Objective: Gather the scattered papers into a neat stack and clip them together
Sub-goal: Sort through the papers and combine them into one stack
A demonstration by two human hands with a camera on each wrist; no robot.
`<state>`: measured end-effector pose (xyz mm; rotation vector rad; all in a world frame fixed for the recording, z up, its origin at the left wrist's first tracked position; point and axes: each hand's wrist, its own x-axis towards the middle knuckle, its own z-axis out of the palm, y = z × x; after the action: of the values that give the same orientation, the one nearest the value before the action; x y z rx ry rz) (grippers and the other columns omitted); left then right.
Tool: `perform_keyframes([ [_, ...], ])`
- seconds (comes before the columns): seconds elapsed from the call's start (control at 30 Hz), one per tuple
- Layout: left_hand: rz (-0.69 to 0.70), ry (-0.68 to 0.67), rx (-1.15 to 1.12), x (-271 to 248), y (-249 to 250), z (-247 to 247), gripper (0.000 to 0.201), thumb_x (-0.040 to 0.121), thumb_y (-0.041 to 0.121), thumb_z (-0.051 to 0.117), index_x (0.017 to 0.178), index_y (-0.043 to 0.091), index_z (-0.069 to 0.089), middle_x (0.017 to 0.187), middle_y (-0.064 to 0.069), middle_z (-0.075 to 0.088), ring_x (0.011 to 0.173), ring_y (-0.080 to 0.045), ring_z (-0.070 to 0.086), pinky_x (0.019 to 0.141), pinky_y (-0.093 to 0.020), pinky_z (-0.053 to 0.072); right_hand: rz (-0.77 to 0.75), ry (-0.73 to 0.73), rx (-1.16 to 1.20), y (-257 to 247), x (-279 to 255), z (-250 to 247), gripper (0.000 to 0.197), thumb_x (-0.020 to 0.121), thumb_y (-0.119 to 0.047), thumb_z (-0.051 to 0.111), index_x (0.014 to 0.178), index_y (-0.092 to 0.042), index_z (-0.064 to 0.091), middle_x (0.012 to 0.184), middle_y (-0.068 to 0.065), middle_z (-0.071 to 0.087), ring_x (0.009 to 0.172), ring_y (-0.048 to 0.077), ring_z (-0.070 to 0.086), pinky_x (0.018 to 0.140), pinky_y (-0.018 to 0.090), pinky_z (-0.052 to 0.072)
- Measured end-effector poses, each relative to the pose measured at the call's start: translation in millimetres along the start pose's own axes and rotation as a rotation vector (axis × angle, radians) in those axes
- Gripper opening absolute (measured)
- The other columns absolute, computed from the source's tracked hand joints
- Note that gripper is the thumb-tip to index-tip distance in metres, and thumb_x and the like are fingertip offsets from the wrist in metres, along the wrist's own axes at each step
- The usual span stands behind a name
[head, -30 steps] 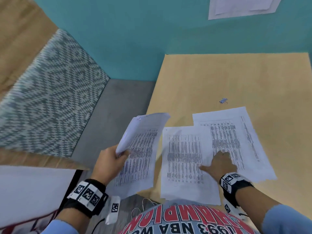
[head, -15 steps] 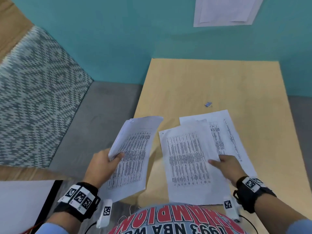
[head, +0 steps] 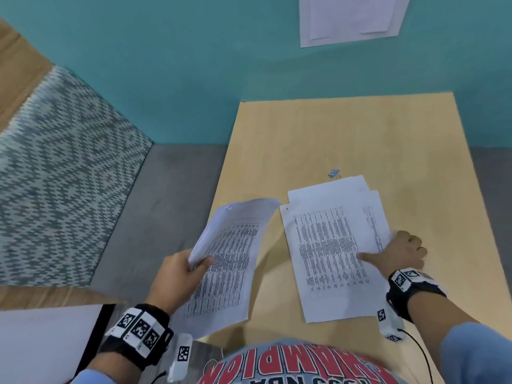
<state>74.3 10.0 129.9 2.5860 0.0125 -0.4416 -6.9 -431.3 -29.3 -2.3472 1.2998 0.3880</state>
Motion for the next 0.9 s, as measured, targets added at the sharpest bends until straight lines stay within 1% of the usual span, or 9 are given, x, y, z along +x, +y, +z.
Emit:
perform_keyframes([
  [0.07,-0.017,-0.005,-0.009,-1.2,0.0,0.8,0.054,0.093,0.035,0.078,0.059,0.015,0.043,0.047,0.008,0.039,0.036,-0.008,0.031,0.039,-0.017,0.025,0.006,-0.078,0.061,-5.2,9.1,-2.2,0.121,0.040,-0.051,0.104,0.130,0.001,0.043,0.127,0.025,0.057,0.117,0.043,0.060,0.089,0.051,0.055],
  [0.13,-0.032,-0.010,-0.029,-1.9,0.1,2.7,0.052,0.093,0.034,0.079,0.059,0.018,0.042,0.045,0.008,0.039,0.035,-0.007,0.031,0.039,-0.016,0.026,-0.009,-0.181,0.100,-5.1,13.8,-4.3,0.109,0.051,-0.044,0.103,0.130,-0.001,0.042,0.122,0.021,0.065,0.111,0.041,0.067,0.088,0.048,0.057],
  [0.27,-0.076,0.010,-0.088,0.1,-3.7,6.7,0.051,0.093,0.033,0.079,0.060,0.017,0.044,0.046,0.006,0.043,0.035,-0.005,0.033,0.038,-0.016,0.029,-0.123,-0.271,0.187,14.2,17.8,1.9,0.081,0.069,-0.040,0.095,0.131,-0.001,0.060,0.127,0.017,0.071,0.114,0.036,0.069,0.095,0.044,0.059],
  [0.4,-0.115,-0.006,-0.122,5.7,-11.2,13.0,0.049,0.092,0.036,0.080,0.062,0.015,0.048,0.053,0.001,0.050,0.043,-0.013,0.044,0.040,-0.023,0.038,-0.116,-0.370,0.430,52.4,3.0,-10.8,0.044,0.079,-0.018,0.091,0.117,-0.005,0.073,0.104,0.007,0.078,0.090,0.023,0.074,0.072,0.030,0.058],
  [0.5,-0.134,-0.018,-0.142,9.7,-11.7,19.5,0.047,0.092,0.037,0.079,0.065,0.012,0.051,0.054,0.000,0.050,0.045,-0.016,0.045,0.044,-0.026,0.040,-0.045,-0.389,0.563,91.2,-11.6,-28.1,0.043,0.082,-0.004,0.086,0.123,-0.001,0.072,0.101,0.007,0.078,0.087,0.022,0.074,0.063,0.025,0.054],
  [0.63,-0.123,-0.029,-0.153,11.5,1.6,28.1,0.044,0.093,0.035,0.079,0.069,0.006,0.056,0.055,-0.001,0.049,0.047,-0.017,0.044,0.047,-0.025,0.037,0.057,-0.390,0.707,132.4,-29.5,-53.3,0.036,0.088,0.006,0.077,0.124,0.002,0.070,0.109,0.020,0.077,0.076,0.023,0.069,0.045,0.014,0.048],
  [0.73,-0.104,-0.023,-0.168,12.4,12.3,35.6,0.046,0.093,0.033,0.080,0.067,0.005,0.055,0.052,0.002,0.048,0.043,-0.012,0.042,0.042,-0.021,0.036,0.069,-0.375,0.835,147.4,-34.8,-67.3,0.041,0.089,0.007,0.075,0.130,0.003,0.068,0.111,0.016,0.078,0.091,0.024,0.074,0.066,0.027,0.056],
  [0.83,-0.102,-0.051,-0.207,15.5,20.8,47.4,0.053,0.091,0.037,0.081,0.081,-0.011,0.062,0.055,-0.001,0.050,0.045,-0.016,0.044,0.047,-0.025,0.038,0.026,-0.376,0.941,141.7,-38.6,-84.3,0.038,0.090,0.005,0.074,0.128,-0.001,0.070,0.101,0.003,0.084,0.088,0.025,0.081,0.079,0.036,0.060],
  [0.9,-0.100,-0.082,-0.254,16.6,32.9,55.0,0.053,0.089,0.041,0.082,0.082,-0.008,0.063,0.058,-0.001,0.050,0.047,-0.017,0.044,0.049,-0.027,0.039,-0.031,-0.395,1.014,128.0,-43.5,-100.8,0.036,0.092,0.002,0.074,0.127,-0.004,0.070,0.107,0.003,0.084,0.094,0.022,0.082,0.091,0.043,0.060],
])
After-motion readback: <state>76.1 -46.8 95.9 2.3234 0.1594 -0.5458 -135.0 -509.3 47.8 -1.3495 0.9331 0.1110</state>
